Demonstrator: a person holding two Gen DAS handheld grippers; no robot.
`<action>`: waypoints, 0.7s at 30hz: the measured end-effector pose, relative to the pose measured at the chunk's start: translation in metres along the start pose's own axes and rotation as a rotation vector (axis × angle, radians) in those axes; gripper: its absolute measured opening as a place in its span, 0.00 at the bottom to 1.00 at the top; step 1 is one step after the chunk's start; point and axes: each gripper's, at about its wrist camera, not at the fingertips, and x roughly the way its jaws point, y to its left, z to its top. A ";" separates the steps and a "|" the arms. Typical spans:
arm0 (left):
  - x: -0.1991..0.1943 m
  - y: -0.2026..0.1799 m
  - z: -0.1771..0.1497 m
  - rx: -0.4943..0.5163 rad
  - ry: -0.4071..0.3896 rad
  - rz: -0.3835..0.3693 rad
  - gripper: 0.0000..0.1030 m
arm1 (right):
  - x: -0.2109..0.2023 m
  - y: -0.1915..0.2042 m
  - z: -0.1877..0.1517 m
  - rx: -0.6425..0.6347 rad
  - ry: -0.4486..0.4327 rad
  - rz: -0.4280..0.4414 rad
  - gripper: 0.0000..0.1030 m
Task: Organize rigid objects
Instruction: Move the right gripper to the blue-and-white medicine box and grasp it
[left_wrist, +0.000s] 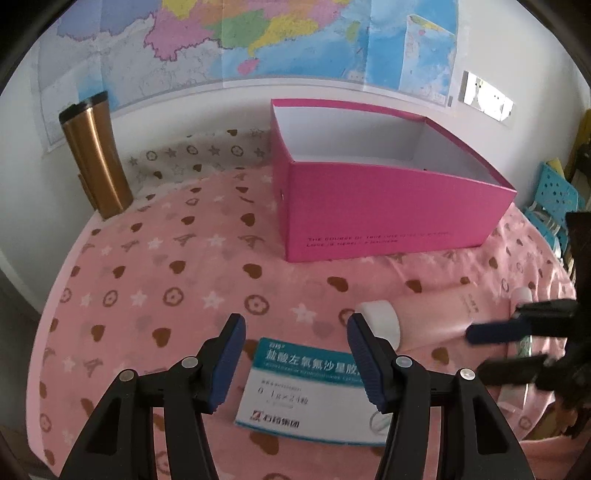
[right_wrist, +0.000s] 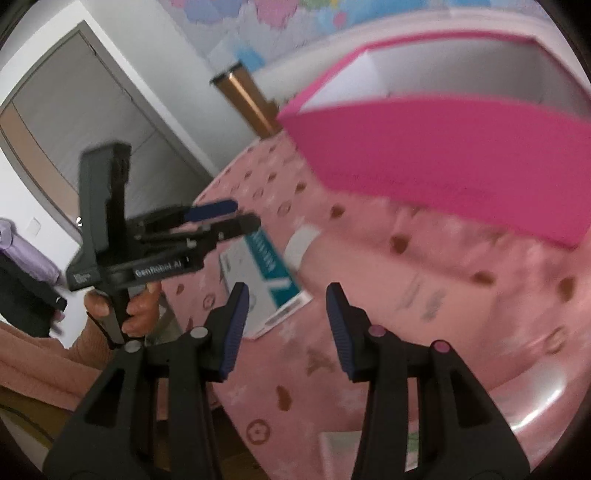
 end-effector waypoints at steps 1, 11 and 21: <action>0.000 0.000 0.000 0.002 -0.004 -0.001 0.57 | 0.005 0.002 -0.001 0.002 0.012 0.007 0.44; -0.005 0.010 -0.010 -0.016 -0.004 -0.005 0.57 | 0.027 0.013 -0.005 0.005 0.062 0.012 0.44; 0.004 0.024 -0.020 -0.039 0.055 -0.064 0.57 | 0.043 0.014 -0.001 0.015 0.073 -0.004 0.44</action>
